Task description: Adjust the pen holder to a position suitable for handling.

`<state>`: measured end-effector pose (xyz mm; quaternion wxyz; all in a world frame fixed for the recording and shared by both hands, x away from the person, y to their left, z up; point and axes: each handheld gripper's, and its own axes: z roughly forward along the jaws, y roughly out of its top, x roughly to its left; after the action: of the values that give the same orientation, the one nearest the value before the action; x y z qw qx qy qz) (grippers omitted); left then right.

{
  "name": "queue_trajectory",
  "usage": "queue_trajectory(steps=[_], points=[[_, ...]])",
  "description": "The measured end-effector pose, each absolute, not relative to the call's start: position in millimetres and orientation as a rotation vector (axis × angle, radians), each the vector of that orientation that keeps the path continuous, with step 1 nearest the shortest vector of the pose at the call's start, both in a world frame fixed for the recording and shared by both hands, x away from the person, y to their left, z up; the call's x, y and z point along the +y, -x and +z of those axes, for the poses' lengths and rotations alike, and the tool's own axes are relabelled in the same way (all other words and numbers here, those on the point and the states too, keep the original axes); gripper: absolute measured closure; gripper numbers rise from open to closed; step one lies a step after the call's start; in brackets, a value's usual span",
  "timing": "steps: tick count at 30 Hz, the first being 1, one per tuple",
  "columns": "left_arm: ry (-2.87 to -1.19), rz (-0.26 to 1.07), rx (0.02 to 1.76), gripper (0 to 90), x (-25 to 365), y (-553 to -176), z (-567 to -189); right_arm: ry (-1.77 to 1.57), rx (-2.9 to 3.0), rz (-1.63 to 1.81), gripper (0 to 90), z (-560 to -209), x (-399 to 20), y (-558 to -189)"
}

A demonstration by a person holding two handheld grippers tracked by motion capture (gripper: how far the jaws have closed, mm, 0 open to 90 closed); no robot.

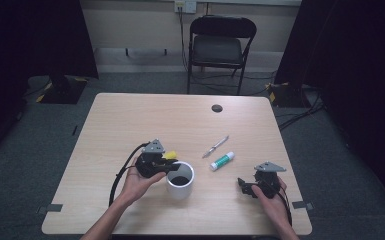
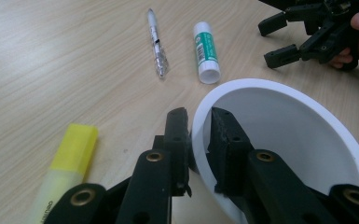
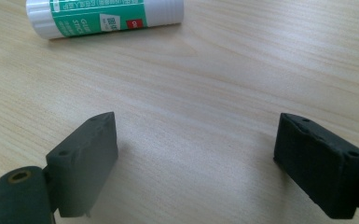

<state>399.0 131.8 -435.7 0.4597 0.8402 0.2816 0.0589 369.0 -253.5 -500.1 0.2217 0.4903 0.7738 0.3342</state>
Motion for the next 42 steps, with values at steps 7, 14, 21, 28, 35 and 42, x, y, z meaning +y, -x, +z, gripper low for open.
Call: queue_trajectory(steps=[7, 14, 21, 28, 35, 42], points=[[-2.07, 0.133, 0.691, 77.0, 127.1, -399.8, -435.9, -1.355, 2.138, 0.923, 12.4, -500.1, -253.5, -369.0], [-2.054, 0.099, 0.697, 70.9, 130.5, -401.2, -435.2, -1.355, 2.138, 0.924, 12.4, -500.1, -253.5, -369.0], [-1.999, 0.098, 0.71, 58.2, 147.6, -403.7, -428.1, -1.354, 2.138, 0.924, 12.4, -500.1, -253.5, -369.0], [-1.964, 0.118, 0.712, 55.8, 163.6, -400.5, -422.3, -1.355, 2.138, 0.923, 12.4, -500.1, -253.5, -369.0], [-1.942, 0.144, 0.706, 55.5, 175.1, -393.7, -416.4, -1.356, 2.138, 0.923, 12.4, -500.1, -253.4, -369.0], [-1.963, 0.167, 0.739, 51.5, 193.5, -391.4, -416.9, -1.356, 2.138, 0.923, 12.4, -500.1, -253.3, -369.0]])
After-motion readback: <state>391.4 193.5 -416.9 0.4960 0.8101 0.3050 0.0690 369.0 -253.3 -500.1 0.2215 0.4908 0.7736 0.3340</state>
